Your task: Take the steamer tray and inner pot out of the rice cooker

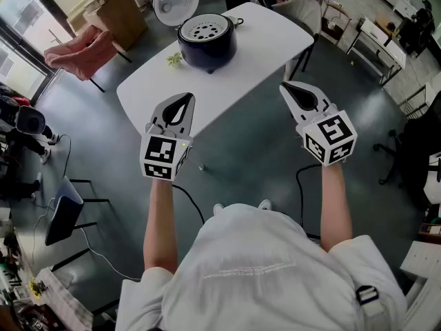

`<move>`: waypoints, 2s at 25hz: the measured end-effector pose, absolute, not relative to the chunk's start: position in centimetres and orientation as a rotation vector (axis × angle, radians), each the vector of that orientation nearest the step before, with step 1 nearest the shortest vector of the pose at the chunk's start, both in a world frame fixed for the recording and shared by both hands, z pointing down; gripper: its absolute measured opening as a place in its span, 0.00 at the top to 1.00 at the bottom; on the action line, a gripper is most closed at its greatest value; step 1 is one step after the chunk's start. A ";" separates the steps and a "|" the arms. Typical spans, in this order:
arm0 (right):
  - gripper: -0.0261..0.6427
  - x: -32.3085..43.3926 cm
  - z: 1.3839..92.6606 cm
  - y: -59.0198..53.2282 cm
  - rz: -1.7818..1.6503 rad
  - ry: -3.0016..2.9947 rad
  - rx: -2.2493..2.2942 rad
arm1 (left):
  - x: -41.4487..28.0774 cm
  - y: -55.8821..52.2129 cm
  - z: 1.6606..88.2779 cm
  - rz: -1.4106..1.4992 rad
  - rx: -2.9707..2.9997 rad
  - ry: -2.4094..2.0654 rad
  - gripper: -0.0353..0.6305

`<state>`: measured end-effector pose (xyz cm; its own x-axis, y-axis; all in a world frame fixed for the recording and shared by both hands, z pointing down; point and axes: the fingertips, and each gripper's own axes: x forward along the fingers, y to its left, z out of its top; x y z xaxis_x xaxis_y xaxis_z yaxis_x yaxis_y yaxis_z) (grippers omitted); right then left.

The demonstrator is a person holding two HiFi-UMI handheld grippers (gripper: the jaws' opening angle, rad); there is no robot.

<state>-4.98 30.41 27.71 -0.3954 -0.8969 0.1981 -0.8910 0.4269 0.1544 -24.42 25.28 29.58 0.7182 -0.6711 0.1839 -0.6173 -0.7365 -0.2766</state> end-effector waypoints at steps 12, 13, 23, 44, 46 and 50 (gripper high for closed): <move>0.92 -3.9 26.7 30.5 0.012 -2.544 1.555 | -23.1 25.6 29.0 -0.407 -2.721 1.048 0.92; 0.92 -3.7 26.6 30.5 0.019 -2.557 1.558 | -22.9 25.7 29.0 -0.409 -2.719 1.053 0.92; 0.92 -0.6 27.1 31.0 -0.010 -2.559 1.496 | -20.1 27.3 29.0 -0.399 -2.727 1.117 0.92; 0.89 7.7 29.4 33.4 0.064 -2.586 1.488 | -13.3 30.1 30.0 -0.350 -2.723 1.220 0.84; 0.73 8.0 29.5 33.2 0.072 -2.580 1.485 | -12.9 29.6 30.2 -0.362 -2.735 1.210 0.64; 0.64 8.1 29.4 32.5 0.062 -2.583 1.470 | -12.7 28.7 30.1 -0.349 -2.730 1.220 0.62</move>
<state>8.05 32.50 29.37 -0.5001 -0.8498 0.1663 -0.8568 0.5134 0.0469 -12.73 28.73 30.10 0.6462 -0.7469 0.1565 -0.7166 -0.6644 -0.2123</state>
